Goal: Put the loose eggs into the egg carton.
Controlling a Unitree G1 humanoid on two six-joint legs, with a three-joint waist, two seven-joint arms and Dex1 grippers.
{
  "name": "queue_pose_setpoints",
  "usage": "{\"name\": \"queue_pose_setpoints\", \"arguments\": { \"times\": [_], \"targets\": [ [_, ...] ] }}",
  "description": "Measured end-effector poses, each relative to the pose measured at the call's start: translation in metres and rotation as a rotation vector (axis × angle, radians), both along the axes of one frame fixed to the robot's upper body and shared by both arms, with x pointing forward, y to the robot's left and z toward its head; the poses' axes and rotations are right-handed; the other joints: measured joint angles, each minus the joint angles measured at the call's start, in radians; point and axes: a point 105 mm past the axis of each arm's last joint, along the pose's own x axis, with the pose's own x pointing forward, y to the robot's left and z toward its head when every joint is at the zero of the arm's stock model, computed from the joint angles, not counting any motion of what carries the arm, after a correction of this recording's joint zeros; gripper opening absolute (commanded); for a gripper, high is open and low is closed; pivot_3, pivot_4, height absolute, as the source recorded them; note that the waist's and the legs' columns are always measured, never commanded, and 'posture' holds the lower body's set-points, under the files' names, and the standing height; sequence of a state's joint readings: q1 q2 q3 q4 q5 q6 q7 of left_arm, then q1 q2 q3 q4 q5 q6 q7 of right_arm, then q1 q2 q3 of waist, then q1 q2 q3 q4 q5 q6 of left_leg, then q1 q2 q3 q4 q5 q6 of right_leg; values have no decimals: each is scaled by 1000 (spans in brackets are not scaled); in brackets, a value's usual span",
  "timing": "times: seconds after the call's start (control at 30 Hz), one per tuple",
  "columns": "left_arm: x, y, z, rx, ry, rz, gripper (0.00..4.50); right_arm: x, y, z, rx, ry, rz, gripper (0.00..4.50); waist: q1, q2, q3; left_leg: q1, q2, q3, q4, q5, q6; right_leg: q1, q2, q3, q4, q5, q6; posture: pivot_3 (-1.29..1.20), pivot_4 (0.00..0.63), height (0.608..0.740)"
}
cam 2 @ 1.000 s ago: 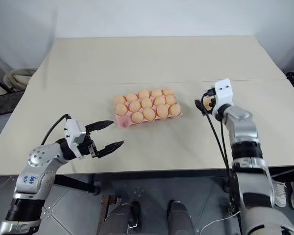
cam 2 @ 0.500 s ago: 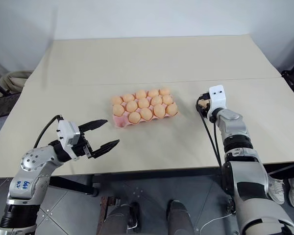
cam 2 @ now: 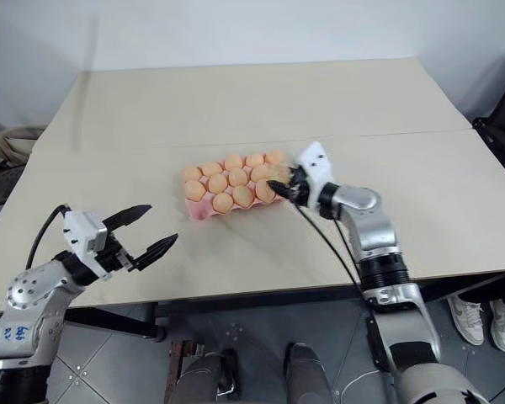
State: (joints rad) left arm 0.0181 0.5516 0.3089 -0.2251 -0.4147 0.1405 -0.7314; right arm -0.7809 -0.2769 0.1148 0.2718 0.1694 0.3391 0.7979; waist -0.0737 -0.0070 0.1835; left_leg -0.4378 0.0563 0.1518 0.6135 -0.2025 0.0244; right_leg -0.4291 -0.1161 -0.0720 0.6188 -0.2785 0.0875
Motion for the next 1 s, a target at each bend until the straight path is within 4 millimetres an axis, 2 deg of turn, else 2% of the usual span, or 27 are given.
{"name": "queue_pose_setpoints", "arguments": {
  "times": [0.13,0.23,0.33,0.43,0.53,0.7,0.83,0.93,1.0],
  "targets": [
    [-8,15,-7,-11,21,82,4500,-13,49,-2,-19,63,80,1825,-1,0,0,-2,1,0,-1,0,-1,-2,0,0,-1,1,-4,0,150,740],
    [-11,19,-4,-20,8,116,4500,-21,77,1,-45,68,126,1825,1,-1,0,-3,2,0,-3,0,-2,-3,0,3,-2,1,-5,0,150,740],
    [-12,16,-1,-24,-7,123,4500,-22,96,-4,-83,73,139,1825,2,-2,-2,-3,2,0,-6,-1,-3,-4,0,5,-5,1,-5,0,150,740],
    [-13,14,0,-27,-11,128,4500,-18,103,-15,-107,110,117,1825,1,-4,-2,-3,1,3,-10,-1,-3,-6,0,4,-8,1,-5,0,150,740],
    [-13,13,0,-33,-4,137,4500,-15,108,-16,-117,116,106,2644,-1,-4,-3,-4,1,9,-13,-1,-4,-11,1,3,-8,1,-5,0,150,740],
    [-14,8,3,-34,-14,124,4500,-17,115,-18,-113,129,118,4433,-9,-5,-3,-3,2,12,-13,-1,-4,-12,2,4,-6,1,-5,0,150,740],
    [-14,8,2,-37,-3,128,4500,-18,115,-19,-110,136,119,4472,-10,-5,-3,-3,3,13,-10,0,-4,-13,2,5,-3,1,-5,0,150,740],
    [-12,7,2,-38,0,121,4500,-26,111,-10,-75,104,169,4472,-9,-5,-3,-3,4,14,-10,0,-4,-14,2,5,-2,1,-5,0,150,740],
    [-11,5,4,-32,0,109,4500,-35,99,0,-58,31,212,4472,-6,-6,-3,-4,4,14,-10,-1,-4,-14,2,5,-2,1,-5,0,150,740]
  ]
}}
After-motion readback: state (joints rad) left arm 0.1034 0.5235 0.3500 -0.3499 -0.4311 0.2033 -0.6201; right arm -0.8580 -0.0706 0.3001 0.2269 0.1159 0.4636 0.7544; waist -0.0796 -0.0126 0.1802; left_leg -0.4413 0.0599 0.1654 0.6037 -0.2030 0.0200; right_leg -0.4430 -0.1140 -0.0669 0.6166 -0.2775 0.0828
